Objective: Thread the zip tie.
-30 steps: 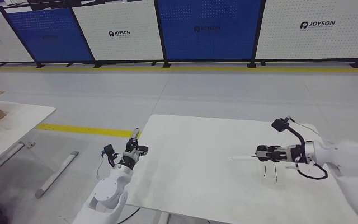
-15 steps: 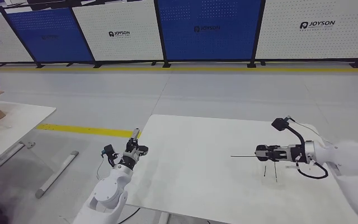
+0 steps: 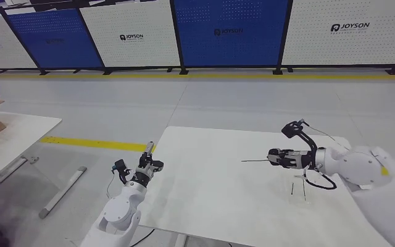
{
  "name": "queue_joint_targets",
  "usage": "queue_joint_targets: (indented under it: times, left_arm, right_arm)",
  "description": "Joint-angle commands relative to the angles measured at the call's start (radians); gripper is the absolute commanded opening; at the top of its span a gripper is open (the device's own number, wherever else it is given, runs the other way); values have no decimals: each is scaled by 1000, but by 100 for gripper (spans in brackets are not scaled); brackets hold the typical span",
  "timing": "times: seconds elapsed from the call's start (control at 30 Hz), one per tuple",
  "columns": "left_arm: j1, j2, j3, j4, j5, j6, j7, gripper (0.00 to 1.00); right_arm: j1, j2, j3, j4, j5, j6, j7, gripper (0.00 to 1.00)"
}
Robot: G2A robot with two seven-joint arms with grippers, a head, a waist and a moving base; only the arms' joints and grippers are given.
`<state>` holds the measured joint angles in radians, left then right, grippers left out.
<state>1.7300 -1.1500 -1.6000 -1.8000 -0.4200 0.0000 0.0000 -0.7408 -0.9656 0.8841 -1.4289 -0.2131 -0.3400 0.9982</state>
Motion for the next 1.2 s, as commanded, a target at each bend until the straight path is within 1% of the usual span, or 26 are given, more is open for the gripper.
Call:
queue_joint_targets:
  times: [0.0, 0.03, 0.6, 0.63, 0.67, 0.7, 0.73, 0.83, 0.87, 0.9, 0.97, 1.0, 1.07, 1.1, 1.17]
  left_arm:
    - [0, 0, 0, 0, 0, 0, 0, 100]
    - [0, 0, 0, 0, 0, 0, 0, 100]
    - [0, 0, 0, 0, 0, 0, 0, 100]
    - [-6, 0, 1, -13, 5, -5, -13, 100]
    - [-5, 1, -2, -29, 31, -22, -21, 100]
    - [2, 1, -4, -41, 44, -36, -21, 100]
    - [11, 0, 0, -71, 47, -43, -27, 100]
    - [34, 1, 0, -151, 48, -24, -66, 100]
    - [42, 1, 6, -189, 62, -11, -80, 100]
    - [46, 1, 16, -216, 73, 3, -94, 100]
    - [47, 2, 35, -255, 96, 38, -112, 100]
    - [42, 2, 55, -276, 138, 62, -118, 100]
    - [35, 3, 96, -287, 220, 101, -127, 100]
    - [25, 4, 128, -288, 279, 132, -143, 100]
    - [5, 4, 170, -275, 346, 174, -148, 100]
  right_arm:
    - [5, -2, -42, 9, -52, 0, -43, 0]
    - [8, -3, -54, 16, -59, 0, -51, 0]
    - [8, -3, -54, 16, -59, 0, -51, 0]
    - [8, -3, -54, 16, -59, 0, -51, 0]
    - [8, -3, -54, 16, -59, 0, -51, 0]
    - [8, -3, -54, 16, -59, 0, -51, 0]
    - [8, -3, -54, 16, -59, 0, -51, 0]
    - [8, -3, -54, 16, -59, 0, -51, 0]
    - [8, -3, -54, 16, -59, 0, -51, 0]
    - [8, -3, -54, 16, -59, 0, -51, 0]
    - [8, -3, -54, 16, -59, 0, -51, 0]
    - [8, -3, -54, 16, -59, 0, -51, 0]
    - [8, -3, -54, 16, -59, 0, -51, 0]
    - [8, -3, -54, 16, -59, 0, -51, 0]
    - [8, -3, -54, 16, -59, 0, -51, 0]
